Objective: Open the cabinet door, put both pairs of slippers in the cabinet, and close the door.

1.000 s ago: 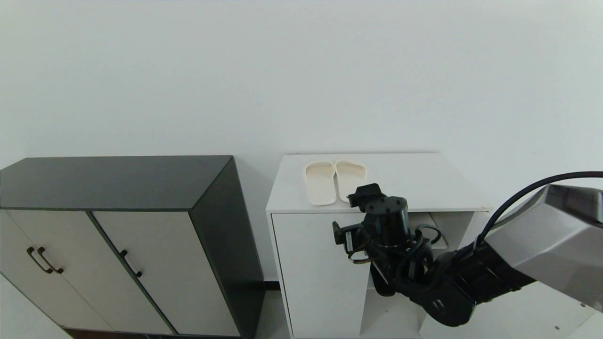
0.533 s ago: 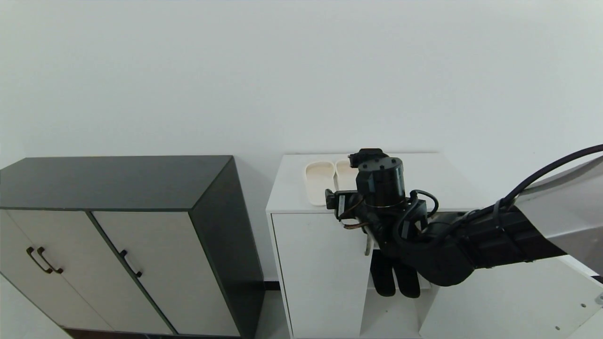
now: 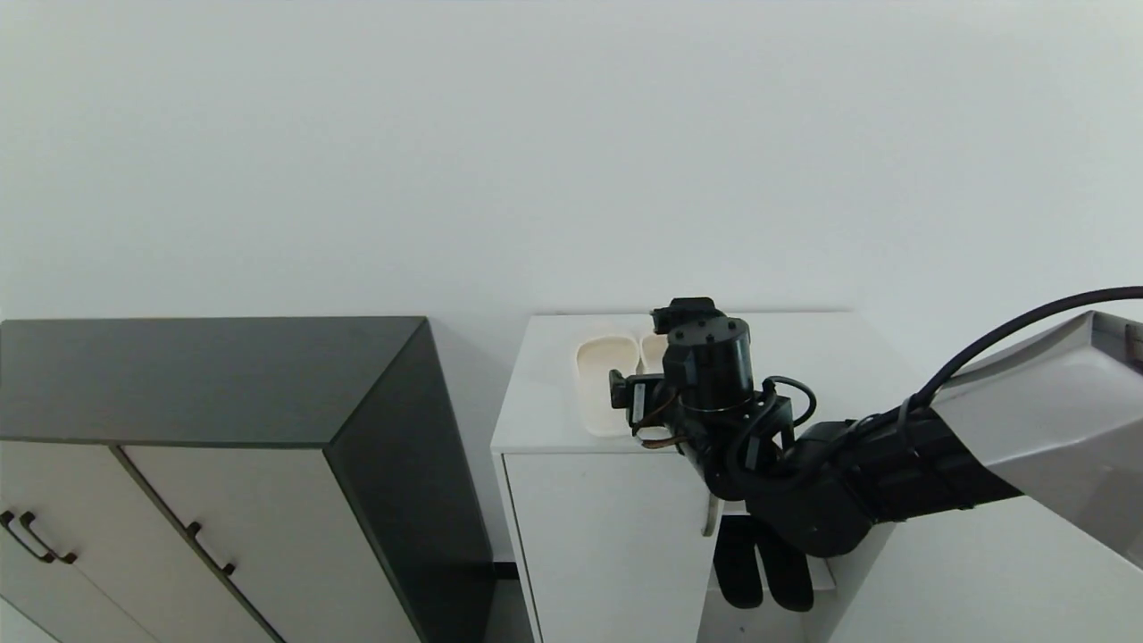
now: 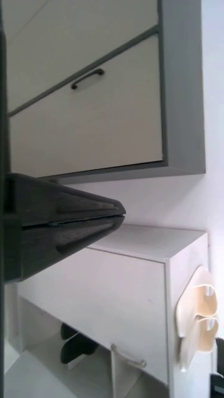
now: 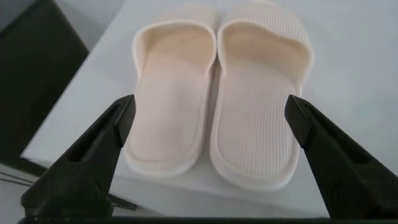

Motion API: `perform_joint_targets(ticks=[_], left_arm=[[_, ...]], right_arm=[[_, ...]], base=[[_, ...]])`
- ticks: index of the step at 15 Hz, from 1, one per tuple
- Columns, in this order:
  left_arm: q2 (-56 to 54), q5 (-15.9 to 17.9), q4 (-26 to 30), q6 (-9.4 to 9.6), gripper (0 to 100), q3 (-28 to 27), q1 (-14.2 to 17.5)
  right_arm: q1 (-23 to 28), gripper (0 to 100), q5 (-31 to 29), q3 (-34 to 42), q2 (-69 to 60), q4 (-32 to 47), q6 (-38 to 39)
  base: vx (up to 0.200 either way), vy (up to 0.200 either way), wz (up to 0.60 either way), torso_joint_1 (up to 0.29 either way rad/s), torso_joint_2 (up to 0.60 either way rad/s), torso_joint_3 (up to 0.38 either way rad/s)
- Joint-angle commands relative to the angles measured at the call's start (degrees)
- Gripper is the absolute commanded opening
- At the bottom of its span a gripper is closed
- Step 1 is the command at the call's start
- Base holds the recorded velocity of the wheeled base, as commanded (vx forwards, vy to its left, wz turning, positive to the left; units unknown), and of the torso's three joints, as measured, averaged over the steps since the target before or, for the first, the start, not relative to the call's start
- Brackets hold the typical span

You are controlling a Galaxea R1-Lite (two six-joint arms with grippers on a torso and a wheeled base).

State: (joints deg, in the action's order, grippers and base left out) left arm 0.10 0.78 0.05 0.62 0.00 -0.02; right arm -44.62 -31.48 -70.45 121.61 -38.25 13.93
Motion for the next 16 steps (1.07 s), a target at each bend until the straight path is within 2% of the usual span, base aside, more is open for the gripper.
perform_joint_targets(ticks=[1, 5, 7, 16], left_arm=[[-0.01, 0.01, -0.05, -0.01, 0, 0.00, 0.02], [-0.01, 0.01, -0.05, 0.08, 0, 0.00, 0.02], [-0.01, 0.01, -0.05, 0.26, 0, 0.00, 0.02], [-0.01, -0.08, -0.05, 0.26, 0, 0.00, 0.02]], right_arm=[[-0.47, 100, 0.01, 1.89, 1.08, -0.95, -0.14], [-0.73, 100, -0.08, 2.16, 4.16, -4.02, -1.54], [-0.91, 100, 0.01, 1.72, 4.42, -3.93, -1.98], [1.20, 100, 0.01, -11.90, 13.91, -2.53, -6.38]], base=[[0.200, 0.000, 0.00, 0.012, 0.00, -0.002], [0.200, 0.000, 0.00, 0.002, 0.00, 0.000], [0.000, 0.000, 0.00, 0.000, 0.00, 0.000], [0.000, 0.000, 0.00, 0.000, 0.00, 0.000]])
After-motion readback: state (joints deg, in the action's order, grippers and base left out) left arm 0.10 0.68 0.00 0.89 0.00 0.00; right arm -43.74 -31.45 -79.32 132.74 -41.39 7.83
